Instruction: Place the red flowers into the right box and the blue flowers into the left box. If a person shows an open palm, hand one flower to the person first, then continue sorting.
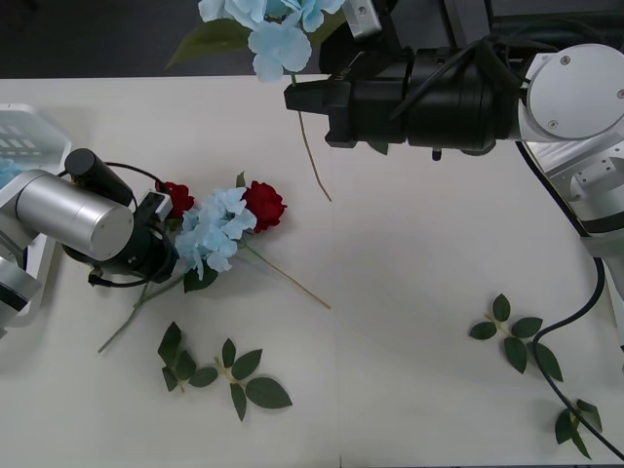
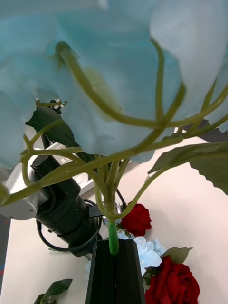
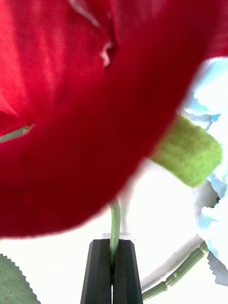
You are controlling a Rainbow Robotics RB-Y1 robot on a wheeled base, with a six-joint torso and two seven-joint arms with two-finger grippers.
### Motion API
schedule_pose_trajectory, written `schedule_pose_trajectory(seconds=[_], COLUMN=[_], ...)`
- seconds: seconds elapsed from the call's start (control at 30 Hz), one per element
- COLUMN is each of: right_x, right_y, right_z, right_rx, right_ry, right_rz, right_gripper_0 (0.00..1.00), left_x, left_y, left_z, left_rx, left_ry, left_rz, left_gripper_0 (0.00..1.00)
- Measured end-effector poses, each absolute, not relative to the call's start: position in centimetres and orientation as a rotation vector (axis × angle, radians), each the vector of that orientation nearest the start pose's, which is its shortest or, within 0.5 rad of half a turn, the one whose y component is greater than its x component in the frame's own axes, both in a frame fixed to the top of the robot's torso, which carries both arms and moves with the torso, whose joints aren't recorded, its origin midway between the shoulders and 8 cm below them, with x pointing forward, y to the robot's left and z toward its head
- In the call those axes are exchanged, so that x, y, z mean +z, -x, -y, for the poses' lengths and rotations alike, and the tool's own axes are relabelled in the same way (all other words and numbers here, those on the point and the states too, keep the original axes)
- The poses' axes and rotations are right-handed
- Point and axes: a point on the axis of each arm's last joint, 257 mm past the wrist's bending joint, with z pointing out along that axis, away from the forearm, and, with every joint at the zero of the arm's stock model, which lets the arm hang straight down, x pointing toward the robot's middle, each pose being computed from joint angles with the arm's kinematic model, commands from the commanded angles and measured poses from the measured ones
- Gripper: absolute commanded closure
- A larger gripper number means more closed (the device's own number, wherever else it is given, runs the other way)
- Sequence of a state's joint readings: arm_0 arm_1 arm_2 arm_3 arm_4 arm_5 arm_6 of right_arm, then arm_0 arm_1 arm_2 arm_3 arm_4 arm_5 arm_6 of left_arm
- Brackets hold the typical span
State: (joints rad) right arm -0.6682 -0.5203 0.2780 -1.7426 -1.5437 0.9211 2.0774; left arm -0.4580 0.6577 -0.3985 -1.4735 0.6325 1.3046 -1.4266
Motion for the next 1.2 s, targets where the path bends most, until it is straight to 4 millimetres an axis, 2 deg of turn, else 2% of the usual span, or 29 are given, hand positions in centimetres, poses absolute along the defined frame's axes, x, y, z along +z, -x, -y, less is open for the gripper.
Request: schedule_pose_trajectory(seconds=[0.1, 0.2, 0.33, 0.5, 0.63, 0.73, 1.0, 1.2], right_x=[-1.3, -1.3, -1.3, -1.3, -1.2, -1.1, -0.5, -0.5], right_y=[-47.1, -47.1, -47.1, -47.2, -47.2, -47.3, -47.6, -47.6], right_z=[-3.6, -3.6, -3.6, -3.6, -3.6, -3.6, -3.7, -3.8], right_rx=[0.965, 0.965, 0.966, 0.966, 0.967, 0.967, 0.967, 0.969], right_ry=[0.980, 0.979, 0.979, 0.978, 0.976, 0.970, 0.945, 0.944], right_rz=[-1.558, -1.558, -1.558, -1.557, -1.556, -1.552, -1.535, -1.533], right_gripper_0=[1.00, 1.00, 1.00, 1.00, 1.00, 1.00, 1.00, 1.00], left_x=[-34.2, -32.9, -29.3, -24.0, -21.0, -18.9, -12.8, -9.4], left_y=[-48.5, -48.4, -48.6, -48.4, -47.0, -45.8, -43.7, -44.7], left_z=[-27.9, -27.1, -27.0, -27.8, -28.9, -28.9, -27.7, -26.7], left_rx=[0.053, -0.007, -0.085, -0.179, -0.221, -0.271, -0.415, -0.519], left_ry=[-0.385, -0.400, -0.415, -0.374, -0.367, -0.375, -0.325, -0.247], left_rz=[-2.726, -2.711, -2.657, -2.557, -2.495, -2.435, -2.202, -2.033], left_gripper_0=[1.00, 1.00, 1.00, 1.00, 1.00, 1.00, 1.00, 1.00])
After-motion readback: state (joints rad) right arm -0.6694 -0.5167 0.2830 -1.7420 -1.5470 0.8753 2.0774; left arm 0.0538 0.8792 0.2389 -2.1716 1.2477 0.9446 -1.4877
